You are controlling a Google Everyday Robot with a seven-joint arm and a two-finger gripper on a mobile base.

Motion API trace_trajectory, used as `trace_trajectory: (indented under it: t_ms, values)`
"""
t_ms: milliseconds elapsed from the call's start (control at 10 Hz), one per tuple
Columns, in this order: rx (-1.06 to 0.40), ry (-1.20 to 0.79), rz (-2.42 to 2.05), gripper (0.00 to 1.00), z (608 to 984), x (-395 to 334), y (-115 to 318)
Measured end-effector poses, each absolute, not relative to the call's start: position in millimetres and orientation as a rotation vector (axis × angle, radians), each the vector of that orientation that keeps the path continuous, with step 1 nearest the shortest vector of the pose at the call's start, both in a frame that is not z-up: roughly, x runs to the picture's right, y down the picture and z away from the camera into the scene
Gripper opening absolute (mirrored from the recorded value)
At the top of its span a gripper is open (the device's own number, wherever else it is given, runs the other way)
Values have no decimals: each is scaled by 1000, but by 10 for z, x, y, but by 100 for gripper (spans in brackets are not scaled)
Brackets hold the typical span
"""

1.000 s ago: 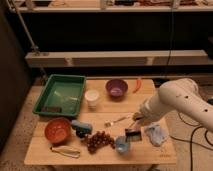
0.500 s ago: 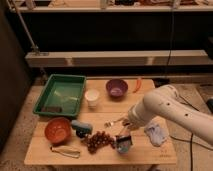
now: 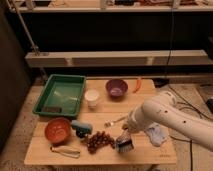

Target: Place brush in plastic cup

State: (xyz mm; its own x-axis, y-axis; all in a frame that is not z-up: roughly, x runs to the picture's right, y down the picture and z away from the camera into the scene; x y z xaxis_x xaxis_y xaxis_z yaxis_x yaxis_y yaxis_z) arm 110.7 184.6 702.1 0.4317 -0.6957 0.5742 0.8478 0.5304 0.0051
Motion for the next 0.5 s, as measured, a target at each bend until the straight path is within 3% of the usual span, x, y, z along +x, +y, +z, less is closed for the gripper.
trace_trajectory:
  t_ms: [500]
  values:
    - [-364, -538, -1008, 0, 7168, 1053, 1892]
